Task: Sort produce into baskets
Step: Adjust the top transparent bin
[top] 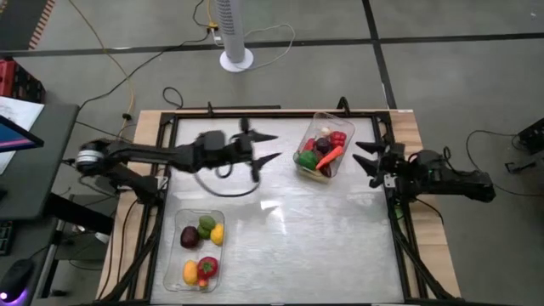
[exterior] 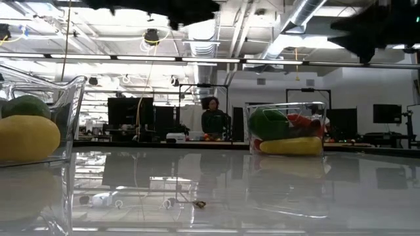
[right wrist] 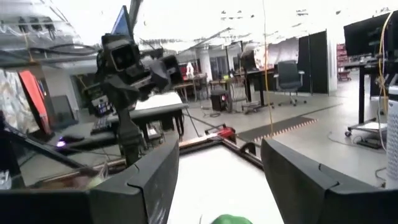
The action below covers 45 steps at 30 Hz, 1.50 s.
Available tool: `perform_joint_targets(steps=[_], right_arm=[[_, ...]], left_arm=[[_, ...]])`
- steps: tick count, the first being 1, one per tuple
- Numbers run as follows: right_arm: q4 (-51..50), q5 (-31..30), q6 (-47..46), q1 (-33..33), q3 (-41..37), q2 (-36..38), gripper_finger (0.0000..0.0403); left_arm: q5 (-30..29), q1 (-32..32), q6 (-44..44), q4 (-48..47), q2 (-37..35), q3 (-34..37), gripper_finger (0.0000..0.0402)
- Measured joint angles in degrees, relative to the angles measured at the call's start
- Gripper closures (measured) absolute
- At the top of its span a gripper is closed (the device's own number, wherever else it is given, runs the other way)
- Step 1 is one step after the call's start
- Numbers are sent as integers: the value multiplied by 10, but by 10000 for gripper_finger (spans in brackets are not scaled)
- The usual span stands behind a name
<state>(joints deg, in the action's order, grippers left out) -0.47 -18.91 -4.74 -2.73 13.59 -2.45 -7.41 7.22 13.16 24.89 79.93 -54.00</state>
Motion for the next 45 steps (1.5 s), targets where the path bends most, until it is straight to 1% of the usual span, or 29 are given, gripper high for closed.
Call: perform_joint_targets(steps=[2, 5, 10, 12, 14, 16, 19, 22, 28, 31, 34, 36, 41, 45], right_arm=[[10, 1, -5, 0, -17, -1, 147], [56, 1, -7, 0, -34, 2, 147], [51, 1, -16, 1, -53, 18, 147], [58, 16, -38, 1, -65, 23, 147], [58, 18, -66, 1, -82, 22, 147], [46, 12, -93, 1, -98, 13, 147], [38, -15, -129, 1, -119, -22, 147], [41, -26, -139, 1, -122, -60, 147], [45, -74, -128, -1, -105, -86, 147], [-11, -84, -131, -12, -75, -97, 147], [-76, -83, -151, -24, -43, -132, 147], [-86, -82, -157, -28, -26, -168, 147], [-94, -80, -160, -33, 17, -283, 147], [-136, -71, -161, -44, 77, -383, 147]], left_arm=[[-15, -11, -10, 13, -40, 46, 182], [-24, -25, -29, 19, -99, 114, 182], [-29, -37, -63, 22, -187, 210, 182], [-33, -43, -70, 26, -215, 245, 182], [-37, -48, -75, 31, -244, 276, 182], [-43, -54, -76, 35, -270, 301, 182], [-56, -62, -76, 45, -305, 338, 182], [-69, -70, -74, 59, -339, 364, 182], [-96, -86, -86, 58, -399, 414, 182], [-122, -95, -91, 59, -425, 439, 182], [-147, -102, -92, 61, -451, 460, 182], [-159, -105, -93, 60, -466, 469, 182], [-168, -106, -94, 64, -497, 491, 182], [-170, -106, -117, 61, -516, 515, 182]])
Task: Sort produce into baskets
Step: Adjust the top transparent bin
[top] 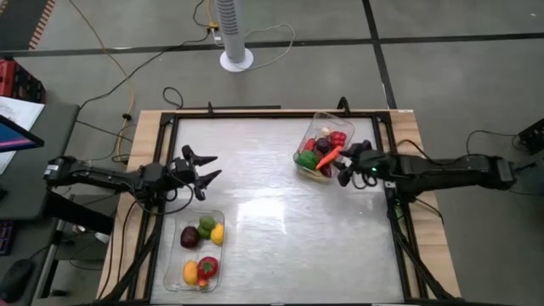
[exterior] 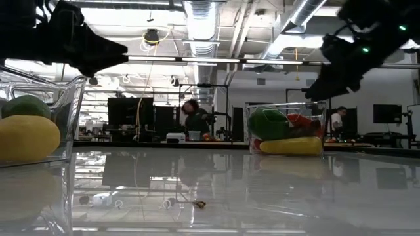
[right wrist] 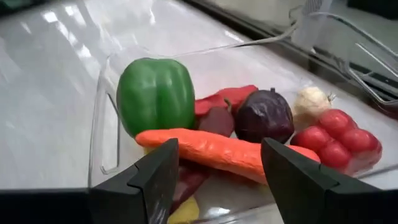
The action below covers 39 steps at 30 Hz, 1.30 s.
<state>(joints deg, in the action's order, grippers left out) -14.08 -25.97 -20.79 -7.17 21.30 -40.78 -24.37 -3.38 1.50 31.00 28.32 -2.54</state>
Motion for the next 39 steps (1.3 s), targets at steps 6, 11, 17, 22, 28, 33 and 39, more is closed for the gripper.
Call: perform_joint_targets(steps=[6, 11, 17, 22, 28, 33, 39], right_arm=[[-88, 44, 31, -27, 106, -125, 147], [-112, 139, 41, -51, 140, -194, 147], [-220, 163, 42, -58, 171, -222, 147], [-285, 168, 56, -57, 193, -217, 147], [-367, 167, 102, -61, 212, -210, 147], [-373, 169, 115, -61, 212, -200, 147], [-375, 191, 122, -61, 212, -199, 147]], left_arm=[[-1, -1, -2, 0, -25, 19, 182], [-1, -1, 3, -8, -37, 20, 182], [-1, -1, 3, -10, -37, 20, 182], [-1, -1, 3, -10, -37, 20, 182], [0, -1, 1, -10, -37, 20, 182], [0, -1, -2, -9, -36, 20, 182], [1, -1, -3, -9, -36, 21, 182]])
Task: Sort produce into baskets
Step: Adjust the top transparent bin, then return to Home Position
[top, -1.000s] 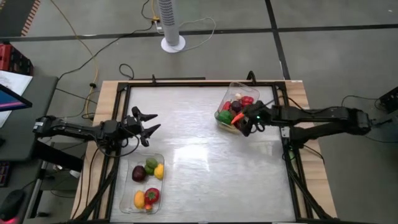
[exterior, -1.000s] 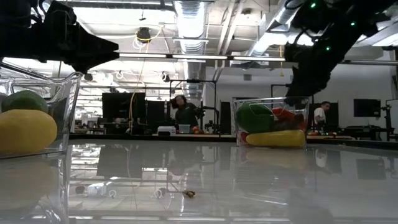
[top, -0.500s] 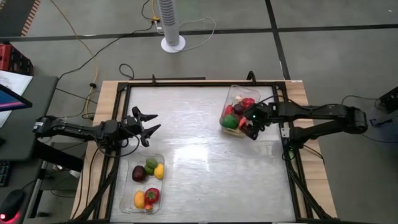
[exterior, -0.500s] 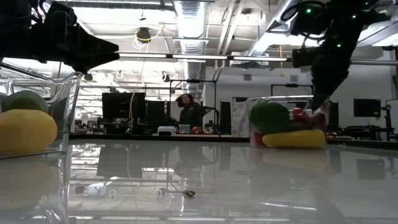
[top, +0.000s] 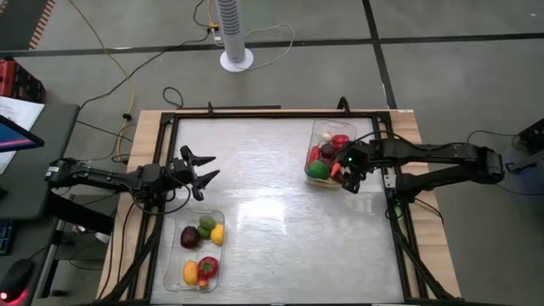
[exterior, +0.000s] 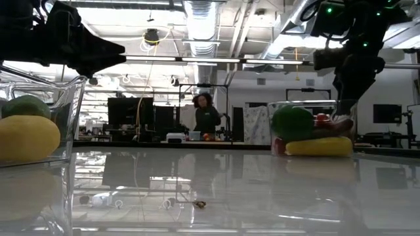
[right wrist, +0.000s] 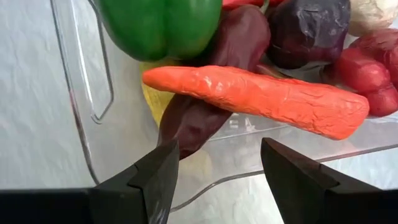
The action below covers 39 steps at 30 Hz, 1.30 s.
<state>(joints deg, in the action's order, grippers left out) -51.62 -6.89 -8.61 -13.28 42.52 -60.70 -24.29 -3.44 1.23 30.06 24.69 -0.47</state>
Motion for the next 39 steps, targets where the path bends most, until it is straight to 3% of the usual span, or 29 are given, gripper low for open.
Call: perform_joint_targets(steps=[18, 27, 33, 39], right_arm=[[-21, 11, -10, 0, 0, 0, 147], [-35, -4, -48, 0, 17, 6, 147], [31, -68, -64, 9, 41, 86, 147], [141, -81, -70, 5, -33, 247, 147]], left_arm=[[10, -36, -10, -59, -87, 0, 182], [19, -38, 1, -59, -91, 1, 182], [19, -38, 26, -91, -90, 1, 182], [19, -38, 24, -92, -90, 1, 182]])
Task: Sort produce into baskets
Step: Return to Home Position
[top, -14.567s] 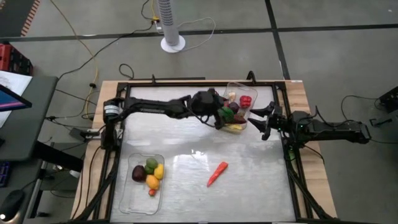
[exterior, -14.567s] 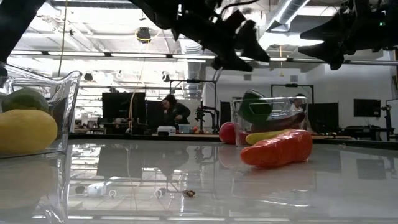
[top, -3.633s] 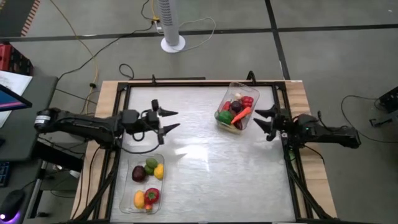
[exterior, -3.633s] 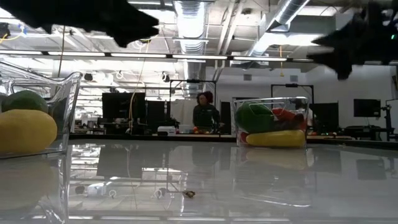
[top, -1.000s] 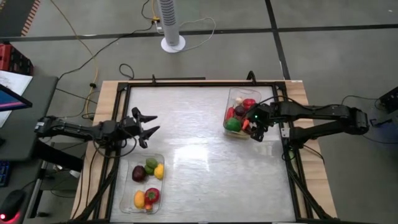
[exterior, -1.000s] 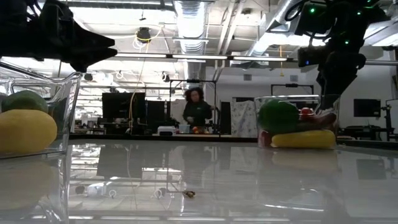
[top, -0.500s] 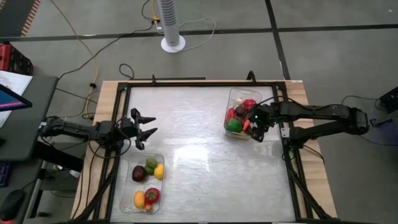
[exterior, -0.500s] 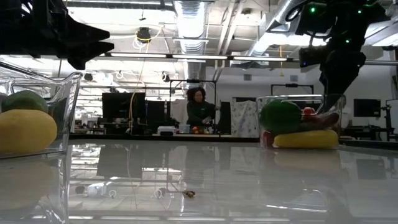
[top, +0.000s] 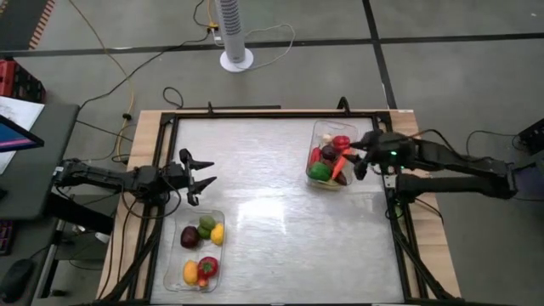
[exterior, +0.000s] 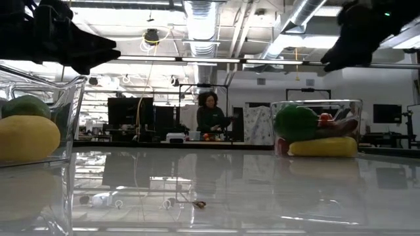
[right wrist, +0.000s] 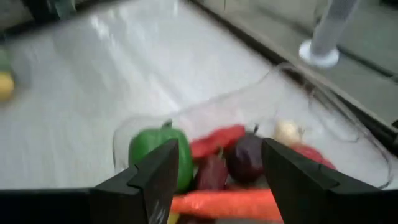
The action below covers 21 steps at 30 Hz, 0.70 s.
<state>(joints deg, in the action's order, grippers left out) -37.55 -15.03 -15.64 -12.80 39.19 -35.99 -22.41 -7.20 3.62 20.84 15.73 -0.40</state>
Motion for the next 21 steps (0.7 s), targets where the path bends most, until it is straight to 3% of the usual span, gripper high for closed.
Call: perform_joint_targets(steps=[12, 21], right_arm=[[206, 13, -12, 11, -241, 270, 147], [316, 15, 11, 31, -343, 358, 147]], left_arm=[[-35, 0, 2, 4, 0, 0, 182], [-50, 1, 46, -3, 0, 0, 182]])
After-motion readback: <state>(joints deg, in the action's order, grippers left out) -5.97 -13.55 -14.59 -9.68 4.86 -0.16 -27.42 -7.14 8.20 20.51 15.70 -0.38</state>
